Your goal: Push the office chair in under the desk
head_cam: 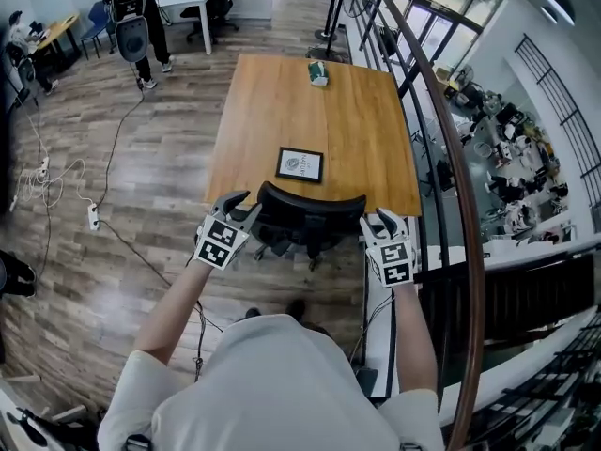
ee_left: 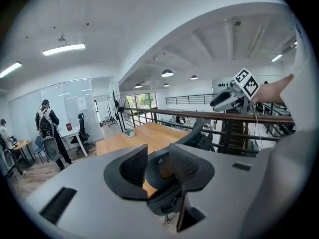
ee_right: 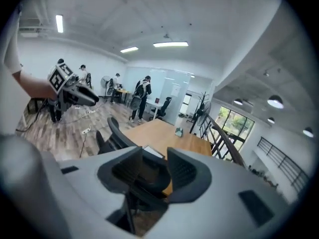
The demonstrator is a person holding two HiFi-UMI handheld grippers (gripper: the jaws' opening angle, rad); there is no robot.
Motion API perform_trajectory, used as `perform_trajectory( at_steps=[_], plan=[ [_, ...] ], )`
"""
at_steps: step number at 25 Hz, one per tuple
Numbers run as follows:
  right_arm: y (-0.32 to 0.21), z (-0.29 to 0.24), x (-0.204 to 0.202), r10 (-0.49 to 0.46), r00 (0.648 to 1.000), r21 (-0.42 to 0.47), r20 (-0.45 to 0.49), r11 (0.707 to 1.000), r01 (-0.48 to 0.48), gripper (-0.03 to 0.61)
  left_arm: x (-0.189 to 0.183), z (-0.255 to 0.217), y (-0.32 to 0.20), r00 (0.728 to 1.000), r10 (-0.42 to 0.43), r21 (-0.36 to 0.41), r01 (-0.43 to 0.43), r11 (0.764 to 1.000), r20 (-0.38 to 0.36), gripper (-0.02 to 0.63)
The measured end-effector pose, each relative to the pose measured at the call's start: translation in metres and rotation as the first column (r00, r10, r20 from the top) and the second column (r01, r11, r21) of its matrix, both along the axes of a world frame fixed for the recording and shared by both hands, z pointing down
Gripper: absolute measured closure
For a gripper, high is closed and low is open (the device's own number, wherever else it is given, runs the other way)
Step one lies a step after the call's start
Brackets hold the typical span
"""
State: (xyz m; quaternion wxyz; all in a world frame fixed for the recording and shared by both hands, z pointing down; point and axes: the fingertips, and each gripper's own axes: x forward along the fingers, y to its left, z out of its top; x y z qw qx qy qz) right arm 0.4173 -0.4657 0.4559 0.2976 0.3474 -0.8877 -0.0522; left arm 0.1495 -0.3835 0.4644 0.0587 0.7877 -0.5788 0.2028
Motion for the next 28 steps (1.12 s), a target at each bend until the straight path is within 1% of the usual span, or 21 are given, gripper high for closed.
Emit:
perform_trajectory(
  at_steps=[1, 3, 4, 7, 8, 11, 16, 20, 22, 25, 26, 28],
  plan=[
    [0.005, -0.006, -0.002, 0.018, 0.999, -0.003, 0.036, 1.000, -0.018, 0.420, 0.000, -0.007, 0.004, 1.000, -0.001, 0.019, 0.001, 1.000, -0.004, 0.494],
    [0.017, -0.015, -0.003, 0.050, 0.995, 0.004, 0.081, 0.999, -0.051, 0.437, 0.001, -0.018, 0.011, 1.000, 0.006, 0.051, -0.005, 0.999, -0.008, 0.520],
    [0.023, -0.018, -0.004, 0.061, 0.994, 0.011, 0.096, 0.998, -0.062, 0.453, 0.003, -0.022, 0.015, 1.000, 0.011, 0.063, -0.011, 0.998, -0.011, 0.534],
    [0.042, -0.022, -0.007, 0.082, 0.989, 0.025, 0.125, 0.996, -0.086, 0.526, 0.009, -0.028, 0.022, 0.999, 0.032, 0.085, -0.030, 0.996, -0.024, 0.563],
    [0.047, -0.022, -0.007, 0.088, 0.988, 0.027, 0.129, 0.995, -0.092, 0.532, 0.011, -0.028, 0.024, 0.999, 0.038, 0.090, -0.036, 0.995, -0.029, 0.571],
    [0.062, -0.023, -0.008, 0.107, 0.983, 0.032, 0.151, 0.993, -0.113, 0.545, 0.016, -0.027, 0.029, 0.998, 0.048, 0.093, -0.044, 0.995, -0.045, 0.586],
    [0.075, -0.031, -0.005, 0.122, 0.970, 0.045, 0.208, 0.990, -0.135, 0.563, 0.024, -0.031, 0.035, 0.993, 0.048, 0.108, -0.037, 0.994, -0.104, 0.618],
    [0.077, -0.034, 0.003, 0.129, 0.956, 0.049, 0.265, 0.988, -0.147, 0.575, 0.040, -0.034, 0.037, 0.992, 0.078, 0.124, -0.066, 0.990, -0.095, 0.618],
    [0.073, -0.036, 0.006, 0.125, 0.950, 0.044, 0.286, 0.989, -0.143, 0.575, 0.044, -0.039, 0.036, 0.992, 0.067, 0.131, -0.053, 0.990, -0.109, 0.618],
    [0.070, -0.041, 0.011, 0.113, 0.946, 0.034, 0.304, 0.991, -0.129, 0.575, 0.051, -0.045, 0.039, 0.988, 0.048, 0.130, -0.028, 0.991, -0.149, 0.618],
    [0.069, -0.044, 0.013, 0.104, 0.947, 0.037, 0.304, 0.992, -0.121, 0.575, 0.054, -0.047, 0.038, 0.987, 0.048, 0.133, -0.028, 0.991, -0.150, 0.618],
    [0.064, -0.050, 0.013, 0.079, 0.953, 0.056, 0.294, 0.993, -0.099, 0.575, 0.058, -0.051, 0.035, 0.990, 0.054, 0.142, -0.035, 0.989, -0.129, 0.618]
  ],
)
